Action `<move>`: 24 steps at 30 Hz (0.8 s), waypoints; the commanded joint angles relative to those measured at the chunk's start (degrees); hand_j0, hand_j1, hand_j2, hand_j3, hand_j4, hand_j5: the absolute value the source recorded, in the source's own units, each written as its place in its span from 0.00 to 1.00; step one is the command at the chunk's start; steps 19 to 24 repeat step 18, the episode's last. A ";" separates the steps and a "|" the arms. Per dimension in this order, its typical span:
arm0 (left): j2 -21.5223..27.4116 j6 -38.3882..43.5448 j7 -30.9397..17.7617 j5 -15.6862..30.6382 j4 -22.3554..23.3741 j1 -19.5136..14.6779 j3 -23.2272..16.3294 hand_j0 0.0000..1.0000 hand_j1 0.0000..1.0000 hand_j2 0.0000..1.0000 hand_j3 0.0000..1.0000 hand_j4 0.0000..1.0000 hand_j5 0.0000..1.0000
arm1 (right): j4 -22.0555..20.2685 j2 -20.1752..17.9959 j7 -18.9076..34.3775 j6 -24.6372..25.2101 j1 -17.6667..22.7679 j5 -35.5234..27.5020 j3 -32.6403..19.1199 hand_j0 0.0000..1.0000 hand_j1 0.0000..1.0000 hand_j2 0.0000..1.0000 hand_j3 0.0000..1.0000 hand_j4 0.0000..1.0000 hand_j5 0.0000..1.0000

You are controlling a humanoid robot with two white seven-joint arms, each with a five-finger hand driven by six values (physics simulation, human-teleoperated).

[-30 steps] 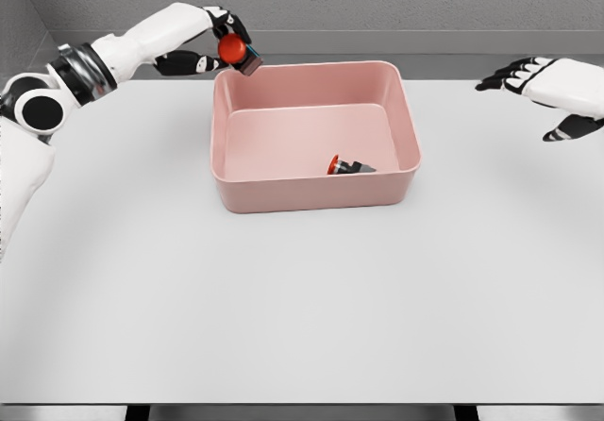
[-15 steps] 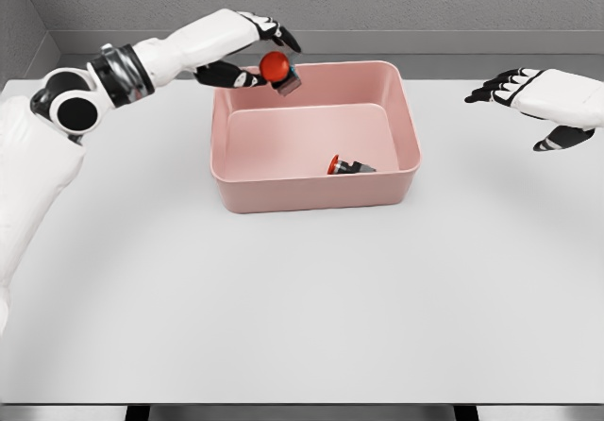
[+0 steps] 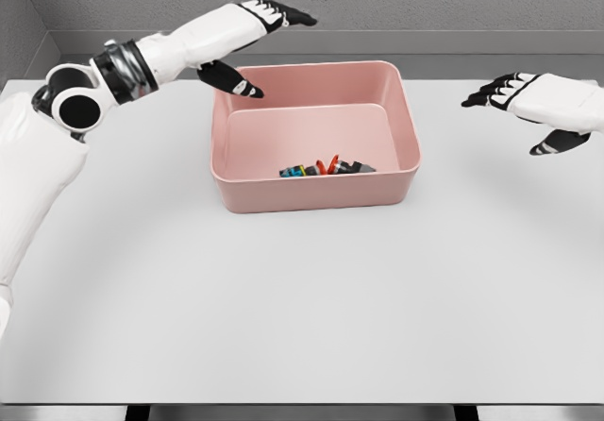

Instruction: Put the industrial switch in the basket with both arms

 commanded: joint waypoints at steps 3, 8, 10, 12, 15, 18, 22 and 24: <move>8.20 0.13 -0.01 4.04 -2.17 1.67 0.26 1.00 1.00 1.00 1.00 1.00 1.00 | -0.02 0.06 -0.03 0.12 0.00 -0.32 0.15 1.00 1.00 1.00 1.00 1.00 1.00; 15.06 0.13 -0.01 9.13 -1.64 3.60 0.18 1.00 1.00 1.00 1.00 1.00 1.00 | 0.06 0.06 -0.03 0.12 0.26 -0.23 0.15 1.00 1.00 1.00 1.00 1.00 1.00; 16.81 0.13 -0.01 10.63 -1.47 5.01 0.26 1.00 1.00 1.00 1.00 1.00 1.00 | -0.02 0.06 -0.03 0.12 0.35 -0.23 0.24 1.00 1.00 1.00 1.00 1.00 1.00; 19.01 0.13 -0.01 10.98 -1.12 5.80 0.35 1.00 1.00 1.00 1.00 1.00 1.00 | -0.02 0.15 0.06 0.12 0.44 -0.23 0.32 1.00 1.00 1.00 1.00 1.00 1.00; 22.09 0.13 -0.10 10.72 0.38 6.77 0.53 1.00 1.00 1.00 1.00 1.00 1.00 | -0.02 0.15 0.06 0.12 0.70 -0.23 0.32 1.00 1.00 1.00 1.00 1.00 1.00; 24.29 0.13 -0.18 10.28 1.79 6.77 1.05 1.00 1.00 1.00 1.00 1.00 1.00 | -0.02 0.24 -0.03 0.12 0.70 -0.23 0.32 1.00 1.00 1.00 1.00 1.00 1.00; 24.29 0.13 -0.18 10.28 1.79 6.77 1.05 1.00 1.00 1.00 1.00 1.00 1.00 | -0.02 0.24 -0.03 0.12 0.70 -0.23 0.32 1.00 1.00 1.00 1.00 1.00 1.00; 24.29 0.13 -0.18 10.28 1.79 6.77 1.05 1.00 1.00 1.00 1.00 1.00 1.00 | -0.02 0.24 -0.03 0.12 0.70 -0.23 0.32 1.00 1.00 1.00 1.00 1.00 1.00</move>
